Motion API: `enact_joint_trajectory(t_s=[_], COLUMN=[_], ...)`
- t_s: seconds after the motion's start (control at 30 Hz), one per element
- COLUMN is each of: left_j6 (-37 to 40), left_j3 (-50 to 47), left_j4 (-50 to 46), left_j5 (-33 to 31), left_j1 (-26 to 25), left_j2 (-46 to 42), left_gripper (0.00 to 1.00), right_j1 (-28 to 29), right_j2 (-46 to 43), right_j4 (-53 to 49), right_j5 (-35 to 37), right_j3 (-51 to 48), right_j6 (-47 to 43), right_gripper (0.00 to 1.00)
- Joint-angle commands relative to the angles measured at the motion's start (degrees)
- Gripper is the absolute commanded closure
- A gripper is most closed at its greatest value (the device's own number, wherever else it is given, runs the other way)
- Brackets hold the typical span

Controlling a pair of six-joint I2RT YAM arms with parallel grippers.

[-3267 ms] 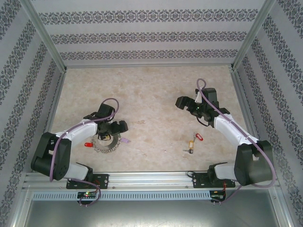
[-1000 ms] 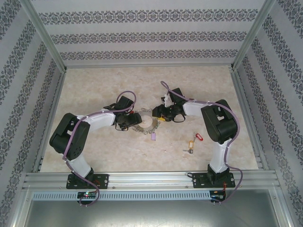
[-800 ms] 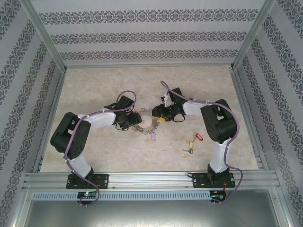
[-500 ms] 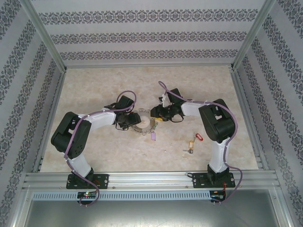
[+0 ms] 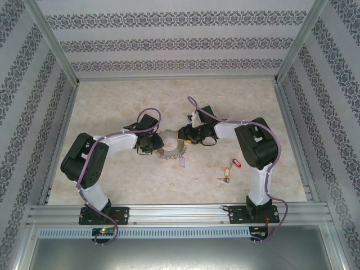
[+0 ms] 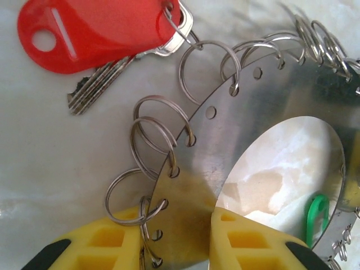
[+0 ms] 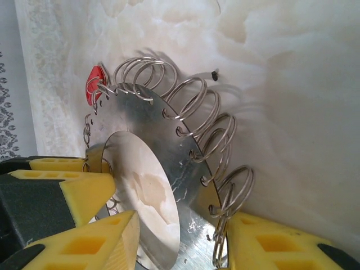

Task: Put the keys on the keyring

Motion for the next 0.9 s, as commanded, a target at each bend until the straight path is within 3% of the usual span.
enact_joint_trajectory(t_s=[0.0,0.13,0.37,0.53,0.63,0.73,0.87], left_j6=[-0.7,-2.8,-4.3,-5.4,-5.9,-5.6,-5.4], left_j3=[-0.2,-0.3,0.4,-1.0,-1.6,-1.7,-1.4], left_j4=[4.5,4.4,7.8,11.7,13.0,13.2,13.0], left_j5=[1.3,0.8,4.5,6.4,6.8,6.3,5.7], left_j1=[-0.5,-0.5,-0.5,-0.5,-0.5,-0.5,-0.4], left_j2=[-2.1,-5.3,-7.4,-7.8,-7.9,-8.4,-8.8], left_gripper=[0.80,0.88,0.90,0.71,0.71,0.76,0.89], right_j1=[0.0,-0.8,-2.1,-2.8,-3.2,-3.3,-3.6], right_j2=[-0.3,-1.5,-2.9,-3.3,-3.4,-3.6,-4.5], right_j4=[1.1,2.2,4.4,5.2,5.7,6.2,7.0], right_j5=[-0.2,-0.8,-3.0,-3.7,-3.9,-3.9,-3.7], right_j3=[-1.4,-1.8,-2.2,-2.5,-3.0,-3.5,-4.2], right_j6=[0.7,1.7,3.5,4.0,4.4,4.7,5.1], right_gripper=[0.55,0.55,0.53,0.53,0.53,0.53,0.53])
